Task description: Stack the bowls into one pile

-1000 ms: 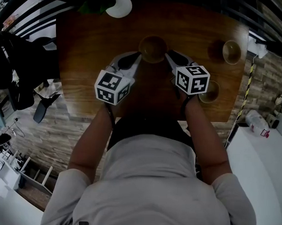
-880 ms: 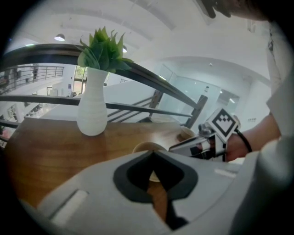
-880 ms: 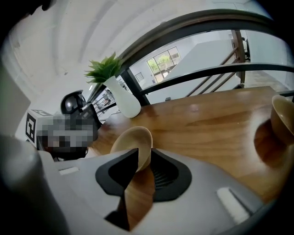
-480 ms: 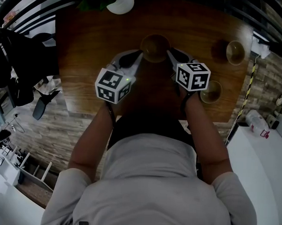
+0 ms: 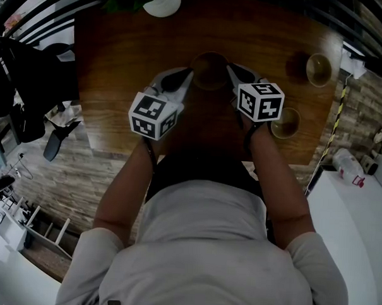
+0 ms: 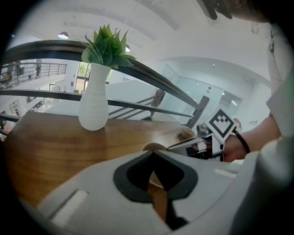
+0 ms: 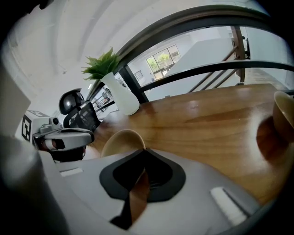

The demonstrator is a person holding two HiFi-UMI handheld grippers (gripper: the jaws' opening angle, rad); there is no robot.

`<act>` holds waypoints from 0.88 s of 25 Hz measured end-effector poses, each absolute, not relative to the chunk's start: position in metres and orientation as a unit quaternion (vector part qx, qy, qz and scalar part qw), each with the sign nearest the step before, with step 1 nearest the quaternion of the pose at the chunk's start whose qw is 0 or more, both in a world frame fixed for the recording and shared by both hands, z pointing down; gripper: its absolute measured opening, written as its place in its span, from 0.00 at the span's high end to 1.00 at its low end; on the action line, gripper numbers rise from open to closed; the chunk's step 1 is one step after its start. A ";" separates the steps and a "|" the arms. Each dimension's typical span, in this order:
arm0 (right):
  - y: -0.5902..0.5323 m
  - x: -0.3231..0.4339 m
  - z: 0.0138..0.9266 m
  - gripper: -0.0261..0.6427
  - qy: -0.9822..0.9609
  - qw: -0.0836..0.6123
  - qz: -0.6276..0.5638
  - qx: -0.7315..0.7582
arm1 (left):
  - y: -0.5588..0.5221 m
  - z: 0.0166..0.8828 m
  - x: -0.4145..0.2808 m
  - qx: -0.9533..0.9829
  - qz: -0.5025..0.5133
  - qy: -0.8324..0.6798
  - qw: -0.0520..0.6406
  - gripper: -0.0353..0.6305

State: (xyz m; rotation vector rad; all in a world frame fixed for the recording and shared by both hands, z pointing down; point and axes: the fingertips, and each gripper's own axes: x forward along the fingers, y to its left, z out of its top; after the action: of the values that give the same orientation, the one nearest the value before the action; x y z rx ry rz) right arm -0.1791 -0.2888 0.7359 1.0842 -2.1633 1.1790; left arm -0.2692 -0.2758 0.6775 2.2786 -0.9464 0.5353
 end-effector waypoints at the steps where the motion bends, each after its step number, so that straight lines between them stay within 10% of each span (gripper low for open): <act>1: -0.288 -0.181 0.734 0.94 -0.785 0.223 0.426 0.392 | -0.276 0.676 -0.270 0.860 0.201 -0.358 0.303 0.94; 22: -0.222 -0.201 0.571 0.94 -0.817 0.165 0.345 0.433 | -0.190 0.522 -0.304 0.893 0.147 -0.355 0.235 0.94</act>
State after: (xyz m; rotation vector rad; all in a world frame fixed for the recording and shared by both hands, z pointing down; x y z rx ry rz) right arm -0.2011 -0.2221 0.5714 1.2324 -2.3268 0.9830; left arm -0.3044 -0.1905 0.5225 2.4501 -0.9736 0.4021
